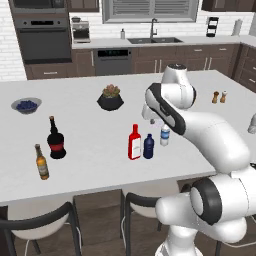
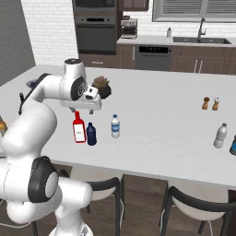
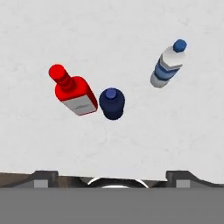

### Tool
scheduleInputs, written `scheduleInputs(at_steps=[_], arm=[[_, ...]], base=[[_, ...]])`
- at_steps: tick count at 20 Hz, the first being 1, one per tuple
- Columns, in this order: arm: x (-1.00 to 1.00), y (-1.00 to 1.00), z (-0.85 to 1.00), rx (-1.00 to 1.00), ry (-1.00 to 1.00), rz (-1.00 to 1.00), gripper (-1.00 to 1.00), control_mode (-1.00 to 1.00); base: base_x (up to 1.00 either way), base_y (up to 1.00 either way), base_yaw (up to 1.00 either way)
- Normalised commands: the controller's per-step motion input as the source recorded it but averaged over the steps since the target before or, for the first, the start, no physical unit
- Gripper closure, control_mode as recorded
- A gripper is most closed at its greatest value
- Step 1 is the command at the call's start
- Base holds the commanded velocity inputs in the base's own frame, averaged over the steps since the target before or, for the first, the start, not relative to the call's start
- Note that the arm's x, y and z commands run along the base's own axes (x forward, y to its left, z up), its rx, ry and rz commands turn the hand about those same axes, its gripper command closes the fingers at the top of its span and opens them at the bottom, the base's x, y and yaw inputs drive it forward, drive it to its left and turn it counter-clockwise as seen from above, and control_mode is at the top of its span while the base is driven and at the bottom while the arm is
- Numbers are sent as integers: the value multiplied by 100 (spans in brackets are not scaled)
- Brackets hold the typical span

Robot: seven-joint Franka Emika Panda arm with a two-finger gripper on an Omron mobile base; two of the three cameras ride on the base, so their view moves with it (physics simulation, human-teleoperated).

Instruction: Move the plastic bottles in the middle to the plastics group, and the glass bottles in the middle to the glass group.

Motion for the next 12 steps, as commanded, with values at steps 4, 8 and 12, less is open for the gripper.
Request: scheduleInputs(at_steps=[4, 8, 12], arm=[[65, 39, -3, 0, 0, 0, -100, -100], [34, 33, -8, 0, -1, 0, -100, -100], [9, 33, -16, -1, 0, 0, -100, -100]], base=[[0, 0, 0], [0, 0, 0], [0, 0, 0]])
